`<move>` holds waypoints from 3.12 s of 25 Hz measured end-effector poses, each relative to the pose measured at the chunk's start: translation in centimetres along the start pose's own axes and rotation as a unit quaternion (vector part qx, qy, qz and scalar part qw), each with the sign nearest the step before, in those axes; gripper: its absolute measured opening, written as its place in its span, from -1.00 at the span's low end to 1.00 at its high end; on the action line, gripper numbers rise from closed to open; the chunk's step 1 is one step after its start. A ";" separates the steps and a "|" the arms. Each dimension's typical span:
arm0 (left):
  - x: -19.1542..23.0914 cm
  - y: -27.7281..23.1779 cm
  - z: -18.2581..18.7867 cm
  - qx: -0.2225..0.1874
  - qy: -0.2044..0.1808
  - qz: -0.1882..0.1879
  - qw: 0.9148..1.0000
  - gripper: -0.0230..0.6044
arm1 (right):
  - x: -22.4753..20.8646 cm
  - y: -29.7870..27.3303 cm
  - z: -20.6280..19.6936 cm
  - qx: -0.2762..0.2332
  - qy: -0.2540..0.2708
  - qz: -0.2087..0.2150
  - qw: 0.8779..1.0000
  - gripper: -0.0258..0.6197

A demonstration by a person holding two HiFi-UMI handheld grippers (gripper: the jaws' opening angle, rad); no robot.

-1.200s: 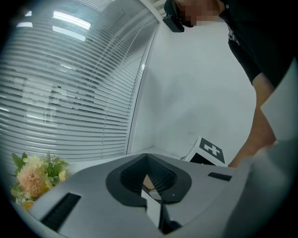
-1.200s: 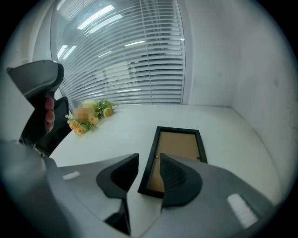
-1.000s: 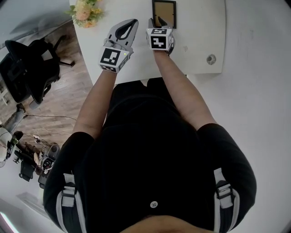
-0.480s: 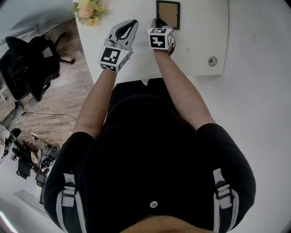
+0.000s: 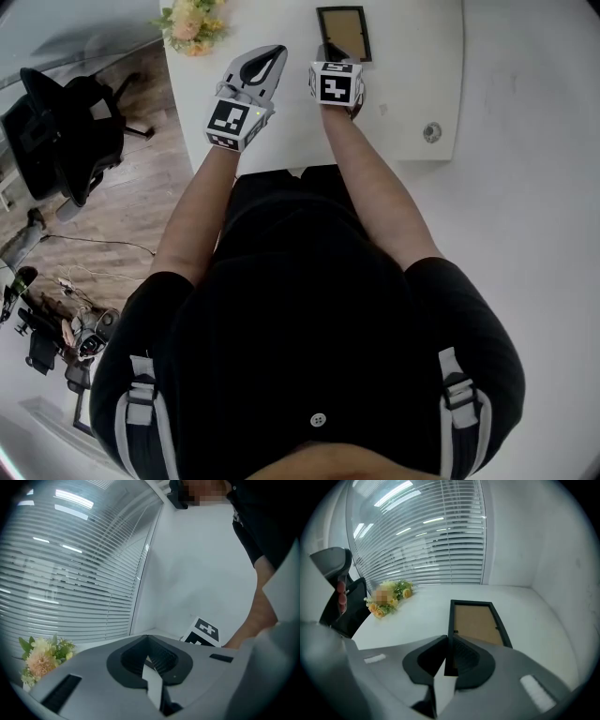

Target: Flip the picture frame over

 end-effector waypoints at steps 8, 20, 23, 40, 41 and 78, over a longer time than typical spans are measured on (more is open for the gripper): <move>-1.3 0.7 2.1 -0.013 -0.017 0.002 1.000 -0.91 | -0.5 2.6 1.9 -0.020 -0.017 0.009 1.000 -0.77; -2.6 1.6 5.7 -0.046 -0.042 0.021 0.998 -0.91 | -0.2 6.4 3.9 -0.034 -0.069 0.067 0.995 -0.77; -3.0 1.6 6.2 -0.050 -0.045 0.025 0.997 -0.91 | -0.3 7.4 4.3 -0.030 -0.092 0.082 0.992 -0.77; -5.5 1.0 7.3 -0.061 -0.060 0.040 0.995 -0.91 | -0.5 9.9 3.6 -0.009 -0.211 0.193 0.958 -0.77; -5.7 1.0 7.2 -0.062 -0.060 0.041 0.995 -0.91 | -0.4 10.0 3.4 -0.006 -0.217 0.200 0.955 -0.76; -6.1 0.3 4.5 -0.046 -0.041 0.049 0.997 -0.91 | -0.1 7.8 0.3 -0.064 -0.507 0.513 0.690 -0.76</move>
Point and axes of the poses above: the fingertips, and each gripper's own axes: y backward along the fingers, x to its left, z out of its top, the point moved 2 cm from there along y, backward along the fingers
